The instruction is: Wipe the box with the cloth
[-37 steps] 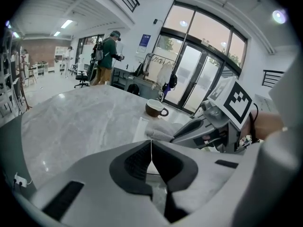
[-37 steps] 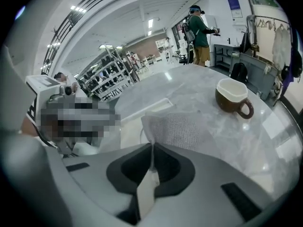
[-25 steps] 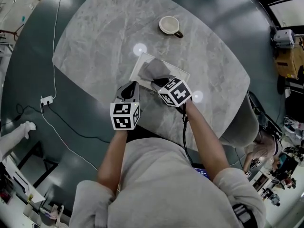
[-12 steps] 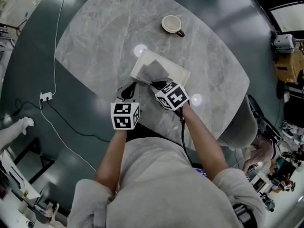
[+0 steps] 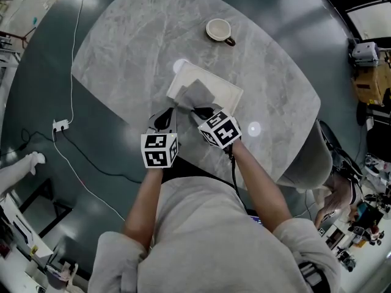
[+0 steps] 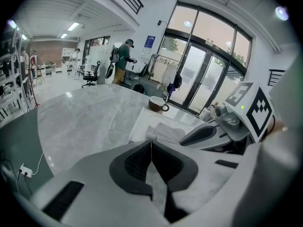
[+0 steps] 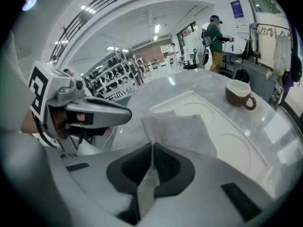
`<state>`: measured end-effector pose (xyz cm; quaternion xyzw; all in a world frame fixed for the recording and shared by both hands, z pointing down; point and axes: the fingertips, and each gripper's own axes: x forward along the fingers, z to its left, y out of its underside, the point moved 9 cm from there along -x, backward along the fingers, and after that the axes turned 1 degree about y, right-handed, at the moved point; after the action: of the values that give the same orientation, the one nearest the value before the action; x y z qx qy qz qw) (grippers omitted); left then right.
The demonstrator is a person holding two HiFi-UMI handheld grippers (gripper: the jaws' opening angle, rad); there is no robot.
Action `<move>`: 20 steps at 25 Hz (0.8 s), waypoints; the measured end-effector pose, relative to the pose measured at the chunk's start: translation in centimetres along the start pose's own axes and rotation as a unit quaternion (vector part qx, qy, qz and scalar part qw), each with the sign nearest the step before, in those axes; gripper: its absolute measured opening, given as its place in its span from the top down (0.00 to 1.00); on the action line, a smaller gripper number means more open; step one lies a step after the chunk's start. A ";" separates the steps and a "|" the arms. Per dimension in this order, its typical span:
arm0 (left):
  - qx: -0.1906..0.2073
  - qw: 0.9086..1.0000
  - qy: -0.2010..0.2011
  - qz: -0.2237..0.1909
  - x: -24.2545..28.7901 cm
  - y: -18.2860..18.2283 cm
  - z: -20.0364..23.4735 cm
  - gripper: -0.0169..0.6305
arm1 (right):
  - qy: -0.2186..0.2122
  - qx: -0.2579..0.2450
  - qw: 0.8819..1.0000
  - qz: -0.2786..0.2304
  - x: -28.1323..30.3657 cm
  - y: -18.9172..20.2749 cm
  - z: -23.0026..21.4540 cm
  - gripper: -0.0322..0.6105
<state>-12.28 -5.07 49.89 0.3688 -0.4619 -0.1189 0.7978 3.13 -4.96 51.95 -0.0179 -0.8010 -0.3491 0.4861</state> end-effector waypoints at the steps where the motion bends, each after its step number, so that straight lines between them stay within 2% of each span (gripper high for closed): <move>1: 0.003 1.000 0.002 -0.002 0.1 -0.2 -0.2 0.93 | 0.005 0.002 1.000 -0.010 -0.5 -0.2 -0.1 0.90; 6: 0.022 0.999 0.025 -0.010 1.0 -1.9 -1.9 0.93 | 0.059 -0.016 0.996 -0.061 -5.1 -2.2 -1.6 0.89; 12: 0.059 0.996 0.065 -0.010 2.7 -4.7 -3.8 0.93 | 0.131 -0.029 0.984 -0.121 -11.4 -5.6 -5.5 0.90; 17: 0.086 0.992 0.096 -0.003 4.7 -6.3 -5.4 0.93 | 0.225 -0.055 0.967 -0.111 -14.6 -6.6 -8.9 0.90; 20: 0.099 0.989 0.109 0.007 5.6 -6.9 -5.9 0.93 | 0.246 -0.073 0.963 -0.081 -14.1 -6.0 -9.8 0.90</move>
<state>-3.32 -10.06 46.97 0.4535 -0.3840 -0.0255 0.8039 15.90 -10.73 40.32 0.0975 -0.6278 -0.4387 0.6356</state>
